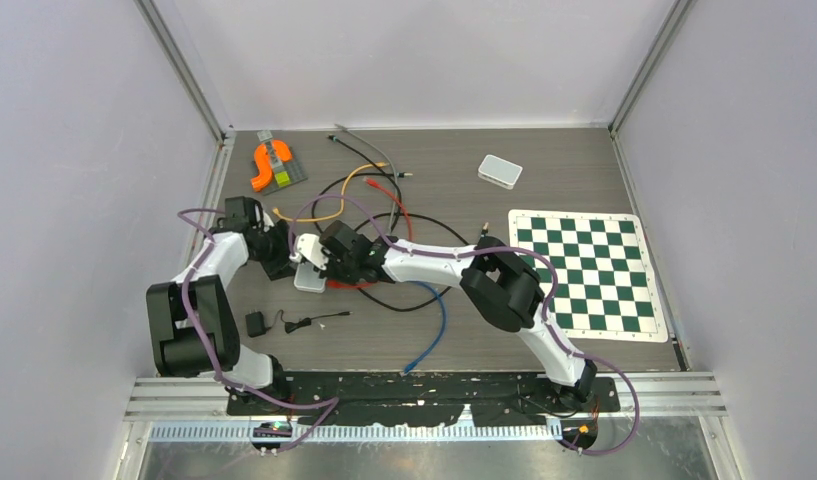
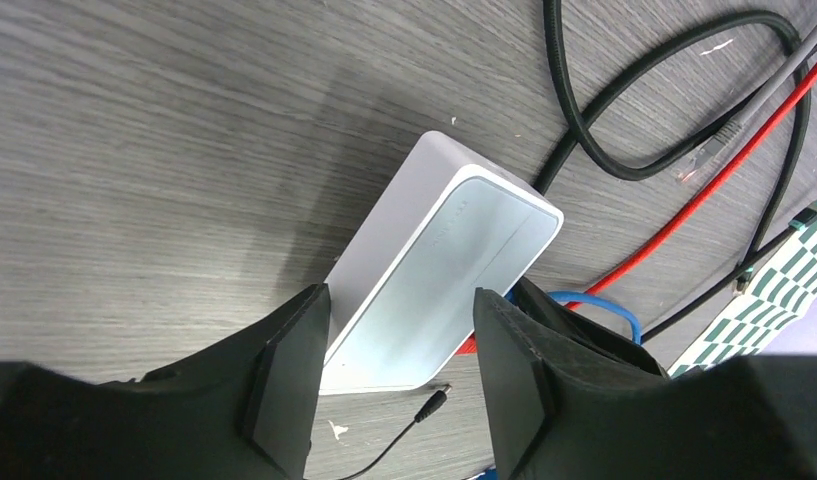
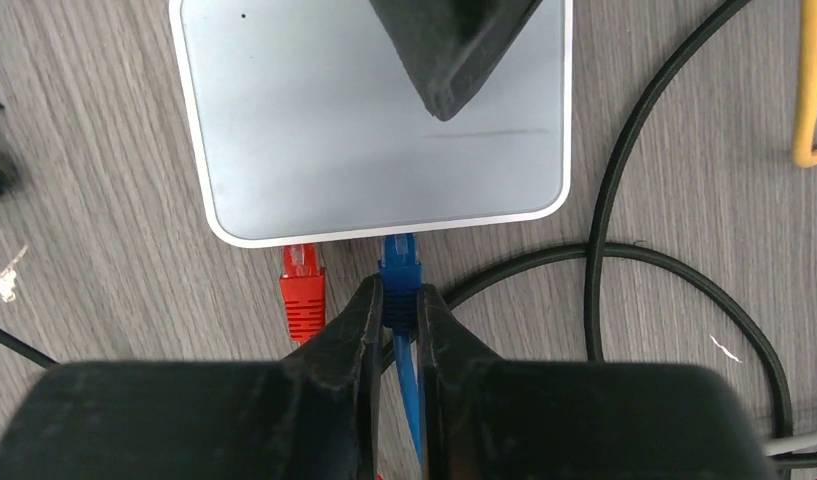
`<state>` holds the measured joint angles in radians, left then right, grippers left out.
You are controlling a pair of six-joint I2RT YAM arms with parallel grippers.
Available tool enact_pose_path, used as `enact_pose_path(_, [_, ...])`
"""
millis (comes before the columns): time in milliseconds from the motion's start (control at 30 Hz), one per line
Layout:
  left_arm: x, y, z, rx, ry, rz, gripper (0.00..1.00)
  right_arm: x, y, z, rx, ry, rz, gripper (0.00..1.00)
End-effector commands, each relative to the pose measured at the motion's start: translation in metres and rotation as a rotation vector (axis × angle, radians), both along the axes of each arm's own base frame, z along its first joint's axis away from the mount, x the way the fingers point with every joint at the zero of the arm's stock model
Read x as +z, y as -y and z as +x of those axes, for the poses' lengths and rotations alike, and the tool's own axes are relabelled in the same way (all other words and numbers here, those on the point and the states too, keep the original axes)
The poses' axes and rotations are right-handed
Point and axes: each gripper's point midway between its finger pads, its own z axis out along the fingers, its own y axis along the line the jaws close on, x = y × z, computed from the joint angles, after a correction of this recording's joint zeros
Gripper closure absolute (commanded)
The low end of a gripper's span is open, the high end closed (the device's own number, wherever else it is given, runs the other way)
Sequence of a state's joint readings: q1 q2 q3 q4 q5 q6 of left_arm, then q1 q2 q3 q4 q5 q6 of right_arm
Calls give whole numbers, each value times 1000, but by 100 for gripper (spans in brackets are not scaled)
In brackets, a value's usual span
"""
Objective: Insert the plug into the switch port
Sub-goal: Insert the connector into the switch port.
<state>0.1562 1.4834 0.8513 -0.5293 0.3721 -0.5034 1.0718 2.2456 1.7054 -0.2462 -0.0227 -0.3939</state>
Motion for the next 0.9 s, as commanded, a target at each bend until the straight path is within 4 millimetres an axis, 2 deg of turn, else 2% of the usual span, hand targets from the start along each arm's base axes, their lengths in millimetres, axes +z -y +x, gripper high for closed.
enact_pose_path(0, [15,5,-5,27,-14,-13,42,62,-36,24,-69,107,205,81])
enact_pose_path(133, [21,-2,-3,42,9,17,38,61,-31,23,-83,98,188,73])
enact_pose_path(267, [25,-11,-4,50,22,67,33,70,-27,20,-87,96,200,70])
enact_pose_path(433, [28,-14,-5,43,44,85,32,77,-18,15,-101,79,208,60])
enact_pose_path(467, [30,-12,-5,29,59,78,32,87,-16,14,-108,83,223,59])
enact_pose_path(500, [32,-9,-5,12,69,68,32,84,-10,13,-128,73,219,58])
enact_pose_path(533, [35,-5,-5,-11,81,55,32,98,-6,11,-141,75,242,58])
enact_pose_path(567, [38,-3,-5,-29,92,48,32,95,2,11,-172,57,245,58])
enact_pose_path(600, [40,0,-6,-52,98,45,32,114,7,10,-190,59,280,58])
enact_pose_path(633, [42,4,-7,-79,107,44,32,108,17,9,-228,30,283,58])
enact_pose_path(667, [45,8,-9,-105,115,48,32,127,24,8,-246,31,321,58])
enact_pose_path(700, [47,12,-11,-133,124,58,31,118,37,7,-293,1,316,58])
enact_pose_path(733, [50,16,-13,-161,136,68,29,136,45,6,-317,4,353,58])
enact_pose_path(767, [53,23,-16,-196,148,80,26,127,60,7,-374,-23,347,58])
enact_pose_path(800, [56,29,-19,-226,161,90,22,140,71,6,-402,-23,370,58])
enact_pose_path(833, [59,32,-21,-252,177,103,19,133,87,9,-467,-45,364,58])
enact_pose_path(867, [64,44,-26,-308,197,115,13,134,106,8,-519,-57,367,58])
